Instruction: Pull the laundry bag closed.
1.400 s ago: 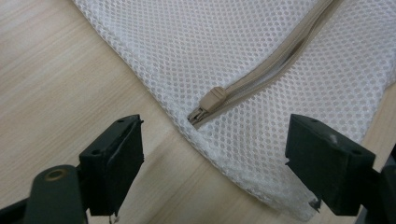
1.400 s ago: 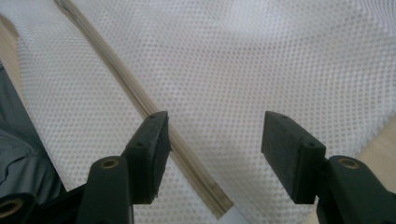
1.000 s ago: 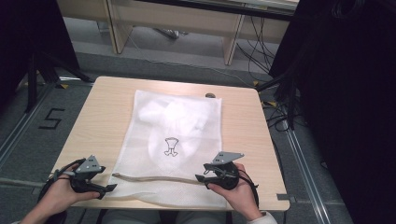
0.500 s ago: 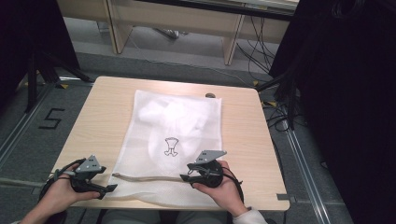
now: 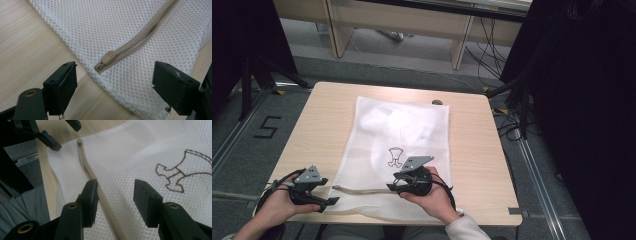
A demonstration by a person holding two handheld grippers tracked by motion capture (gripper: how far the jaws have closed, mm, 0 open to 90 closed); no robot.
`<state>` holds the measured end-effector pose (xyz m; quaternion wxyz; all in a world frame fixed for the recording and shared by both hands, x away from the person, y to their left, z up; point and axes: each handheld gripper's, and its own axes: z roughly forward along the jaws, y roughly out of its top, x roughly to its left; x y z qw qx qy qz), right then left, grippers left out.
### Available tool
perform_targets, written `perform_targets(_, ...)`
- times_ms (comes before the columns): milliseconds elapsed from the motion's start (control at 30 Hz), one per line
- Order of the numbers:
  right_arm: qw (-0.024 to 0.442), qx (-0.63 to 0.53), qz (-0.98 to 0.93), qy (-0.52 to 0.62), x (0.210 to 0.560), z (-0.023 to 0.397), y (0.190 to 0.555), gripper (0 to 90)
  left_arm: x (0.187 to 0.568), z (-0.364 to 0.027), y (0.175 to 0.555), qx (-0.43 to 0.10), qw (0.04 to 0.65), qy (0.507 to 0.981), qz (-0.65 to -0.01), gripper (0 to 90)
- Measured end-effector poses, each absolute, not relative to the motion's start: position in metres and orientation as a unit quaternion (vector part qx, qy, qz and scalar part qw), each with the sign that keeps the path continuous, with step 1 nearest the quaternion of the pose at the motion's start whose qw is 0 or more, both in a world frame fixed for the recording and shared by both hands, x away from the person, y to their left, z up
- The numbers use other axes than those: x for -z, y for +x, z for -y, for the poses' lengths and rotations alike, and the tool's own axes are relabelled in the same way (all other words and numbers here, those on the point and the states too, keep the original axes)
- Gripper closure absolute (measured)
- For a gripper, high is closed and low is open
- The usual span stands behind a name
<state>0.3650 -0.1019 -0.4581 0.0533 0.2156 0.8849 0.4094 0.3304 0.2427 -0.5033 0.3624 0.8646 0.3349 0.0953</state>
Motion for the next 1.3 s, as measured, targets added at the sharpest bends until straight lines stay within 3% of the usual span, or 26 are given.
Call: perform_targets(1300,0.027,-0.402,-0.898,0.179,0.459,0.02,0.374,57.3,0.503,-0.245,0.331,-0.092,0.369,0.861,-0.337,19.4)
